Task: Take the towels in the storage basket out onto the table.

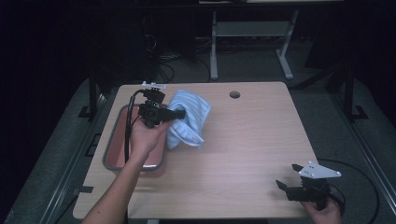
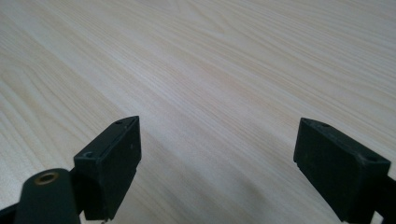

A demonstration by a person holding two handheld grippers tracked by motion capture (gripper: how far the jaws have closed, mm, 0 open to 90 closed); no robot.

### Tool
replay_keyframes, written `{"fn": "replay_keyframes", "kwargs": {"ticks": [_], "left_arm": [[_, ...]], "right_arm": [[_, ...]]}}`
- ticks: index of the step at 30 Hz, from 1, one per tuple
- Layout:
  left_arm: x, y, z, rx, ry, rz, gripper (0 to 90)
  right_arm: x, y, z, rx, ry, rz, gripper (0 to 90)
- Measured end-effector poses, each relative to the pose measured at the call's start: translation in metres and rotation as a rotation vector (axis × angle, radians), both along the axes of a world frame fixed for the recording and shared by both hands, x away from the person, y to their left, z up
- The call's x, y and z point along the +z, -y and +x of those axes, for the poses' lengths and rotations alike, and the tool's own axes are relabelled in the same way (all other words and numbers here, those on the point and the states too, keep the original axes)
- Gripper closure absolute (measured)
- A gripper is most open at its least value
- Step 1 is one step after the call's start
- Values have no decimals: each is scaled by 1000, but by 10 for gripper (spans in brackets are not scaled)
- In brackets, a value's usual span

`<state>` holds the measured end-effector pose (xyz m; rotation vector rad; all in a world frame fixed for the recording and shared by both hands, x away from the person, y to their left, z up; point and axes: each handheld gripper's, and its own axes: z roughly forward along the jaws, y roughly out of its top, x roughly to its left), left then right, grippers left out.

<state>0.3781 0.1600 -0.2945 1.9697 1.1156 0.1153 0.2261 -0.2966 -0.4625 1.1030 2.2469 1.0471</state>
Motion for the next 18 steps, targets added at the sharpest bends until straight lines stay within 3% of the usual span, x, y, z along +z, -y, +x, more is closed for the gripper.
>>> {"fn": "replay_keyframes", "kwargs": {"ticks": [7, 18], "left_arm": [[-6, 15, 5, -32, -12, 20, 723], [-9, 37, 7, -66, -11, 10, 722]], "right_arm": [[1, 0, 2, 9, 6, -2, 144], [2, 1, 1, 0, 16, -2, 144]]}}
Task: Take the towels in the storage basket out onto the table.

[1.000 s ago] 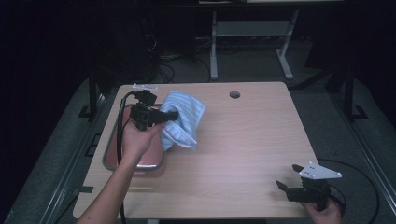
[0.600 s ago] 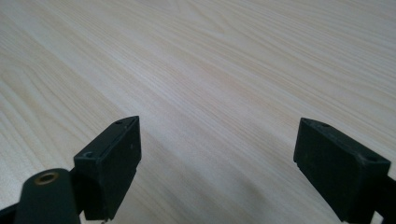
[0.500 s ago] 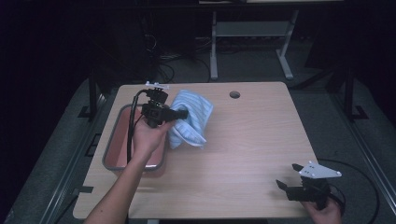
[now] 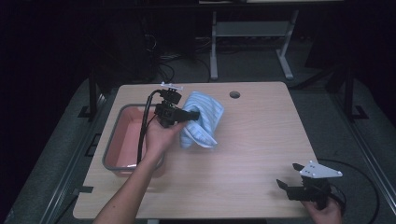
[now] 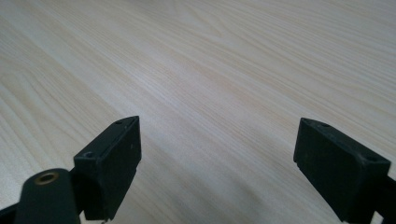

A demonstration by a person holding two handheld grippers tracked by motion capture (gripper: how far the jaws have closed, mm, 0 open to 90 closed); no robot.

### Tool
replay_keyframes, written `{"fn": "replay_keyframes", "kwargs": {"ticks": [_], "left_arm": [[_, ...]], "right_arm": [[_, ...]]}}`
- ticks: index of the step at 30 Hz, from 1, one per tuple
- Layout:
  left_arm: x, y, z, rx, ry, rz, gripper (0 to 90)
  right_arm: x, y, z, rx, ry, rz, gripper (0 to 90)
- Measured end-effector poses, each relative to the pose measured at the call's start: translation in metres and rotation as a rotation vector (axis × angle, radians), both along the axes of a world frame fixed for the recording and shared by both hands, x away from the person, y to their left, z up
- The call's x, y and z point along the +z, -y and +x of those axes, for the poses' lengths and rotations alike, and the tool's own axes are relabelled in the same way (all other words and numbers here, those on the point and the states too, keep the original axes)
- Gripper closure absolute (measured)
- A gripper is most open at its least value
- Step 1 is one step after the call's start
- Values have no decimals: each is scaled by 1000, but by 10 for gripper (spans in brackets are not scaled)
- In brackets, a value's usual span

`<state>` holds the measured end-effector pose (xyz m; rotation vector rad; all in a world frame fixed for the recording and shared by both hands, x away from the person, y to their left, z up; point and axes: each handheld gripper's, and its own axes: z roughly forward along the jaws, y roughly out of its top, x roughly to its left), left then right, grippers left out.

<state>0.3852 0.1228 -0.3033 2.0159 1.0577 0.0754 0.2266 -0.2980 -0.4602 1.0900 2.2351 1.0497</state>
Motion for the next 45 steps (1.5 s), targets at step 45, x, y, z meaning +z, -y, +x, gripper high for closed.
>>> {"fn": "replay_keyframes", "kwargs": {"ticks": [45], "left_arm": [[-65, 85, 17, -67, -94, 77, 718]], "right_arm": [[3, 3, 0, -3, 11, 14, 144]]}}
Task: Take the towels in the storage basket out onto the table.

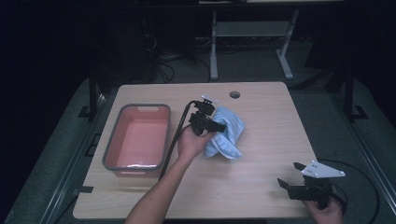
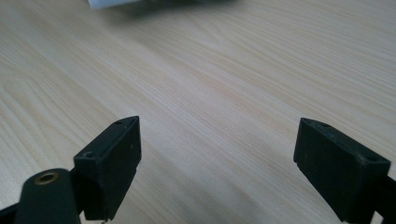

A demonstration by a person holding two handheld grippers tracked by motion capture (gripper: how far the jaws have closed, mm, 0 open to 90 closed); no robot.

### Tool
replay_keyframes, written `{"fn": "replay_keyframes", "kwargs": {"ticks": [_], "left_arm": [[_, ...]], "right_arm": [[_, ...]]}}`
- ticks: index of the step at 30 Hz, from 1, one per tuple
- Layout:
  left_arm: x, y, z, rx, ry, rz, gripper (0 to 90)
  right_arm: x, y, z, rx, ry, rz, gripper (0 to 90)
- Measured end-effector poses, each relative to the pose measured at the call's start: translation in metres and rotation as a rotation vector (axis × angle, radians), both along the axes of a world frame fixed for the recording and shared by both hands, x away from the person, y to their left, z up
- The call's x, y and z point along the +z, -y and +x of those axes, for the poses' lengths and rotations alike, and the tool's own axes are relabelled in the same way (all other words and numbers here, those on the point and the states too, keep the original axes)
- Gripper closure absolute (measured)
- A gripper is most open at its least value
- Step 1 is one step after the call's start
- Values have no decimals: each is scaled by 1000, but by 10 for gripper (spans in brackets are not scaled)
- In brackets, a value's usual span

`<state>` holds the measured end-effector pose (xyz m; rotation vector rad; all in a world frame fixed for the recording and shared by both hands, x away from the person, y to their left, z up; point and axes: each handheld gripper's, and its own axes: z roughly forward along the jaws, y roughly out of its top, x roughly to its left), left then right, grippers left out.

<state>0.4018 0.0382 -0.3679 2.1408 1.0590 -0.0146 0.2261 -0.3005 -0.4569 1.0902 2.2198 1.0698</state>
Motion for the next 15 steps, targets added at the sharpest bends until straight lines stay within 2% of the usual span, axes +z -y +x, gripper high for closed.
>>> {"fn": "replay_keyframes", "kwargs": {"ticks": [5, 15], "left_arm": [[-11, 5, 0, -17, -17, 17, 719], [-24, 18, -1, -13, -32, -12, 717]], "right_arm": [[0, -1, 0, 0, 0, 1, 145], [0, -3, 0, 8, 5, -3, 145]]}}
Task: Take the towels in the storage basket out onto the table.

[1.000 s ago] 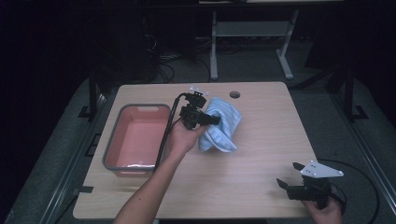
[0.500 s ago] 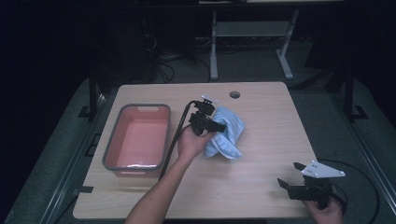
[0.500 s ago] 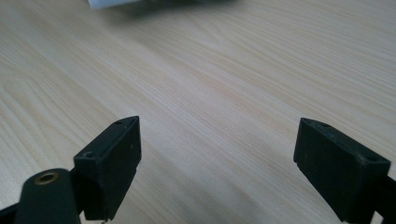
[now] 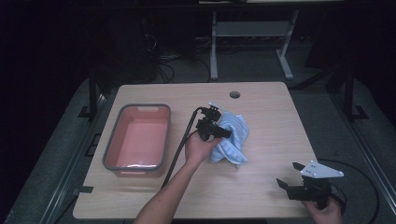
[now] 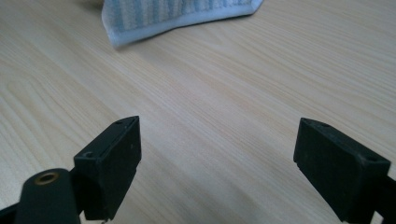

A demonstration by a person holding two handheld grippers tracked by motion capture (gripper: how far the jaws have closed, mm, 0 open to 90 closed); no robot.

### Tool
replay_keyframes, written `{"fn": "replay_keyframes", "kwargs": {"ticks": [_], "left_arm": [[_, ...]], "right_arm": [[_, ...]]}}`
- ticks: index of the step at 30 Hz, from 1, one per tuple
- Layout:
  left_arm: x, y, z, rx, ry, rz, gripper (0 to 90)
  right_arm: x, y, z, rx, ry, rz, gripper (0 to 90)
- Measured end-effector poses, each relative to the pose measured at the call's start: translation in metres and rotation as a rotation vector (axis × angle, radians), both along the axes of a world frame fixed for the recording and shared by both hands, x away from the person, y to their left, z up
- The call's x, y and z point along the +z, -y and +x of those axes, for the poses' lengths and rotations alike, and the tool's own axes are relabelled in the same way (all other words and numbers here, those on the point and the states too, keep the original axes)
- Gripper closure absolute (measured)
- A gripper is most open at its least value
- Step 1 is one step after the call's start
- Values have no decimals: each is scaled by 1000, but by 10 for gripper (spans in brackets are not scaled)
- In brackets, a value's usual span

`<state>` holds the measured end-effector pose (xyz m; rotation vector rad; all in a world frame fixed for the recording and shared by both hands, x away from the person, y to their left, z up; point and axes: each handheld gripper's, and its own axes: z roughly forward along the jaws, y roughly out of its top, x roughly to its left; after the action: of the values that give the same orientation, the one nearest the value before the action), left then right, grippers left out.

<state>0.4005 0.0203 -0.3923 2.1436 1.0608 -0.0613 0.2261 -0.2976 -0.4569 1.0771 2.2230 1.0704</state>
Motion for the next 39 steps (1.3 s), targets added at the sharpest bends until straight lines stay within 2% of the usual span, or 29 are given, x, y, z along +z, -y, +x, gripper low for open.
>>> {"fn": "replay_keyframes", "kwargs": {"ticks": [3, 7, 9, 14, 17, 26, 39], "left_arm": [[-5, 2, 0, 1, -5, -10, 716], [-11, 3, -2, 4, -31, -47, 712], [-14, 4, -3, -14, -28, -27, 711], [-21, 6, -6, -11, -27, -26, 707], [-23, 6, -6, 5, -35, -41, 707], [-33, 14, -6, -7, -34, -26, 689], [-35, 16, -9, -8, -29, -15, 629]], "right_arm": [[0, 0, -1, -5, -9, 3, 144], [-1, 0, 0, 0, -4, -4, 144], [-1, 0, 0, 0, -5, -5, 145], [-1, -1, 1, 4, -4, -10, 145], [-1, -2, 0, 1, -14, -8, 145], [-2, -2, 0, 1, -14, -14, 145], [-2, -5, 1, 8, -14, -24, 145]]}}
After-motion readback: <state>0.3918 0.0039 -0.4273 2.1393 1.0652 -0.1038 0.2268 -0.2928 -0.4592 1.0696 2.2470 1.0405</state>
